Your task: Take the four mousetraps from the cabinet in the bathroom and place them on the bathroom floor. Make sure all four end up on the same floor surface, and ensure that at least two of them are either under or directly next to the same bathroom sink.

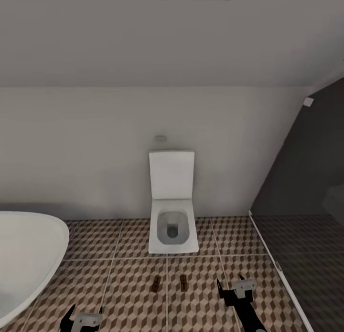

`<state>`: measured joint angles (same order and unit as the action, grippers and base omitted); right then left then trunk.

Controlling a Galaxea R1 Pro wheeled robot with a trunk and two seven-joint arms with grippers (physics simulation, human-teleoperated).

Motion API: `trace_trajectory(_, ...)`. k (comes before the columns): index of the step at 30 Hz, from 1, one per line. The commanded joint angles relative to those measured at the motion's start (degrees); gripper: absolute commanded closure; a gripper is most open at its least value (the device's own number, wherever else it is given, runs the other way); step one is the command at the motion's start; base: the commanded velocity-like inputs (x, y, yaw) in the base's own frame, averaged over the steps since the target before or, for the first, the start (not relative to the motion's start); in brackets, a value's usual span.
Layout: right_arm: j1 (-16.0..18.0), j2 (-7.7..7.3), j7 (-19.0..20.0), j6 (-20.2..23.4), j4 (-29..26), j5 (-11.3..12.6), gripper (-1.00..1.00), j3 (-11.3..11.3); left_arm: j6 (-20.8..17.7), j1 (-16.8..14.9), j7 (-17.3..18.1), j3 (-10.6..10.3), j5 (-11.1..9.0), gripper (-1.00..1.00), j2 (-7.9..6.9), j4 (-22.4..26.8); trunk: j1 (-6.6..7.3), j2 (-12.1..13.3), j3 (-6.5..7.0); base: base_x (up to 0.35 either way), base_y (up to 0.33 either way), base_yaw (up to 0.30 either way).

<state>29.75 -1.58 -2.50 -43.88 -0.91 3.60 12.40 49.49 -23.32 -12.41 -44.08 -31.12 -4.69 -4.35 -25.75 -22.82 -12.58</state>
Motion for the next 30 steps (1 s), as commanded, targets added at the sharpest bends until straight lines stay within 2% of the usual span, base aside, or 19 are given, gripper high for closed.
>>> trace_trajectory(1,0.04,0.00,-0.23,-0.14,0.03,0.35,-1.00,0.52,0.17,-0.05,-0.33,-0.48,-0.04,-1.00,0.04,-0.13,-0.03,-0.10,-0.01,0.000,0.000,0.000)
trace_trajectory(30,-0.04,0.17,-0.23,-0.15,0.03,0.35,-1.00,0.52,0.17,-0.05,-0.33,-0.48,-0.05,-1.00,0.04,-0.13,-0.03,-0.10,2.69,0.000,0.000,0.000)
